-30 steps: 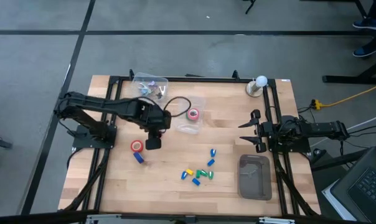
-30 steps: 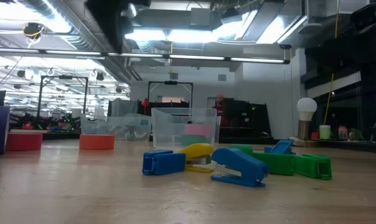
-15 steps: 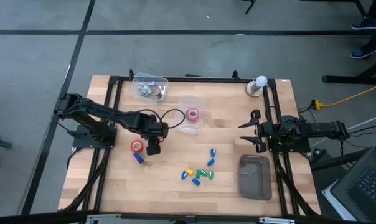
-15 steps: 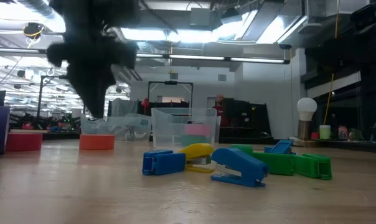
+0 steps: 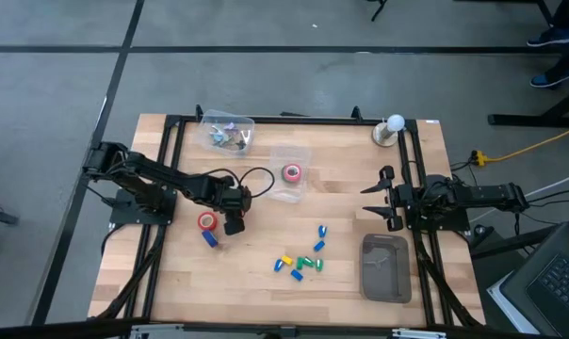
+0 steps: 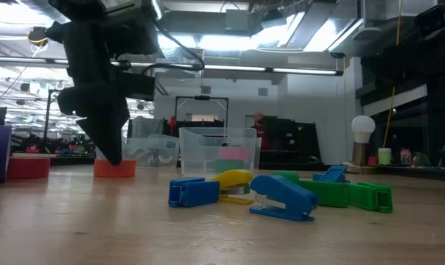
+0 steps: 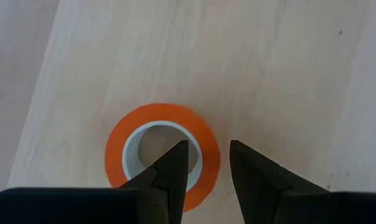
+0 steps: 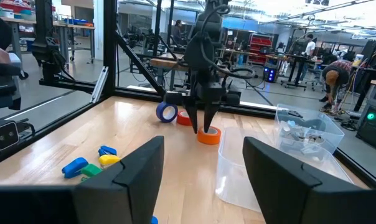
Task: Pick and place Stapler, Stapler remover, tape
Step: Put the orange tape into the bottom transparent bin
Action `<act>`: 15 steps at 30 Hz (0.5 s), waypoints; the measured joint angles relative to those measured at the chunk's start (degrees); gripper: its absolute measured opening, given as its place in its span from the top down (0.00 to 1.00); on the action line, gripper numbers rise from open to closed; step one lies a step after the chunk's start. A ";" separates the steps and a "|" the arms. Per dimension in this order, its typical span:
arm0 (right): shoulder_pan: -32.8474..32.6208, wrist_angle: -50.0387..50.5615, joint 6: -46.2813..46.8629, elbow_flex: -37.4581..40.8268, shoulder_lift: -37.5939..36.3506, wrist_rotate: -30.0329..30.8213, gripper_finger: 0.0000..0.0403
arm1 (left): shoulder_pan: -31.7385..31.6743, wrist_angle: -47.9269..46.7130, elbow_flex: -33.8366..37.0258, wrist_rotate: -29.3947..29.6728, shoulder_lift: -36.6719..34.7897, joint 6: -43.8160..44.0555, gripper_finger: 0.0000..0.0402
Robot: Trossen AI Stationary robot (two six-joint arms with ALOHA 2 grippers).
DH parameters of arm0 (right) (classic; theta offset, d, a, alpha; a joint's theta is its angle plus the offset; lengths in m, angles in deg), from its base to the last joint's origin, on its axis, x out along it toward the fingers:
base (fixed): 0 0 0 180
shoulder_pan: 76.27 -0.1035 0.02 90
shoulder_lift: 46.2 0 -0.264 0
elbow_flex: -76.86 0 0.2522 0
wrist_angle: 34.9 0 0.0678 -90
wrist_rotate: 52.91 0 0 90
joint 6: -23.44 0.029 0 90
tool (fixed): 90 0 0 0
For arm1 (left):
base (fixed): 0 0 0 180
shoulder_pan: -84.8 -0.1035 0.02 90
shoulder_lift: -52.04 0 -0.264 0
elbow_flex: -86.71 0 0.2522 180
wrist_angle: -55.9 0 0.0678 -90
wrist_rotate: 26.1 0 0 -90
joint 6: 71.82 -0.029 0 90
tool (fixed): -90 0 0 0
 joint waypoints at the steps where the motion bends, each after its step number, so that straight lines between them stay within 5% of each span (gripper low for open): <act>1: 0.01 0.00 0.00 0.00 0.00 0.02 0.44 | 0.02 0.35 0.00 0.04 0.38 0.00 0.72; 10: 0.00 0.00 0.00 0.00 0.01 0.02 0.44 | 0.02 1.07 -0.22 -0.24 5.35 2.80 0.73; 15: -0.01 0.00 0.00 0.00 0.00 0.00 0.44 | 0.02 1.49 -0.12 -0.97 4.84 2.82 0.83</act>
